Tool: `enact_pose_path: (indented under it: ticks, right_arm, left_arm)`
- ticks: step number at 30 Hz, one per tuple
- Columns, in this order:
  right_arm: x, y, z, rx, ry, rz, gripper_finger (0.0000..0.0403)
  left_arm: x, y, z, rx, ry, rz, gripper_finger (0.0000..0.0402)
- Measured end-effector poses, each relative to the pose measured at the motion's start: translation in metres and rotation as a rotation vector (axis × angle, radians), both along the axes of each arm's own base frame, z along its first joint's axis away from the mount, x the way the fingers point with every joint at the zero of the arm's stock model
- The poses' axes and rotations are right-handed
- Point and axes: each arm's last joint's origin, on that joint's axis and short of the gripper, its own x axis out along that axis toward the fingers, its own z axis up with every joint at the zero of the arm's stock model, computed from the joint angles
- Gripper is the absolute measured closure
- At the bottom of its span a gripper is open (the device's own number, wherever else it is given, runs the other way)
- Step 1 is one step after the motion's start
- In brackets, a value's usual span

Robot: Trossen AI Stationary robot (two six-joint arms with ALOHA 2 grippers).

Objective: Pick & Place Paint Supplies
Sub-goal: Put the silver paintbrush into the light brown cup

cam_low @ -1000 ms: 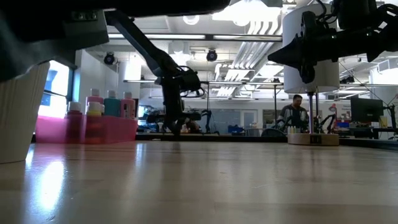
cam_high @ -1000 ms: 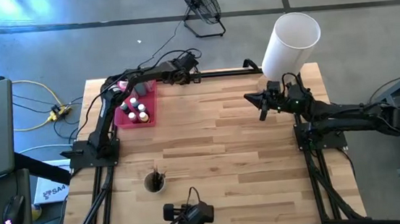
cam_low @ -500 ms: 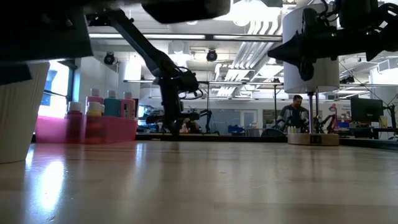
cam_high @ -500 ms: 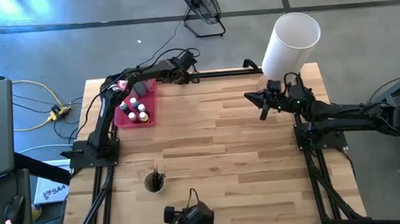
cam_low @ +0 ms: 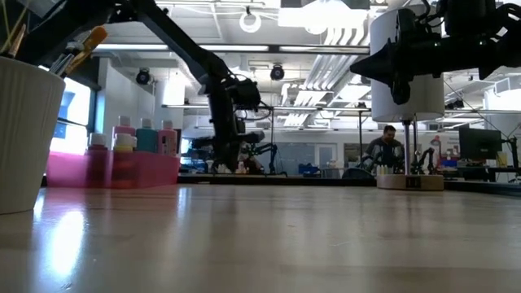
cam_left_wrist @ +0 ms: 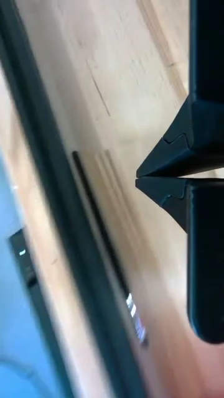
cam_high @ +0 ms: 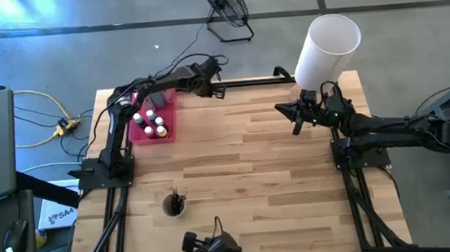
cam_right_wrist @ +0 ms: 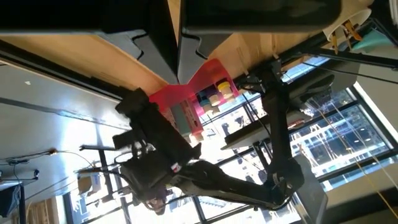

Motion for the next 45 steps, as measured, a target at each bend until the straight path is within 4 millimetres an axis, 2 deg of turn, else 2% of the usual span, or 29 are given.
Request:
enact_pose_path:
  ticks: [3, 7, 11, 20, 26, 38, 42, 45]
  right_arm:
    - [0.000, 0.000, 0.000, 0.001, 0.000, 0.000, 0.0401]
    - [0.000, 0.000, 0.000, 0.002, -0.002, -0.001, 0.0401]
    - [0.000, 0.000, 0.001, 0.011, -0.013, -0.008, 0.0401]
    - [0.000, -0.001, 0.001, 0.022, -0.023, -0.019, 0.0401]
    - [0.000, -0.001, 0.001, 0.022, -0.023, -0.021, 0.0401]
    - [0.000, -0.001, 0.001, 0.015, -0.021, -0.023, 0.0401]
    - [0.000, -0.001, 0.001, 0.015, -0.021, -0.019, 0.0401]
    - [0.000, -0.001, 0.001, 0.015, -0.021, -0.019, 0.0401]
  left_arm:
    - [-0.004, 0.000, 0.005, 0.063, 0.074, -0.017, 0.0401]
    - [-0.016, 0.003, 0.000, 0.009, 0.158, 0.002, 0.0401]
    - [-0.026, 0.007, -0.009, 0.032, 0.260, 0.104, 0.0401]
    - [-0.034, 0.026, -0.004, 0.092, 0.215, 0.167, 0.0401]
    - [-0.041, 0.025, -0.007, 0.021, 0.235, 0.169, 0.0401]
    - [-0.027, 0.015, -0.005, 0.056, 0.193, 0.185, 0.0402]
    - [-0.025, 0.018, -0.003, 0.126, 0.197, 0.200, 0.0402]
    - [-0.026, 0.021, -0.008, 0.103, 0.194, 0.173, 0.0402]
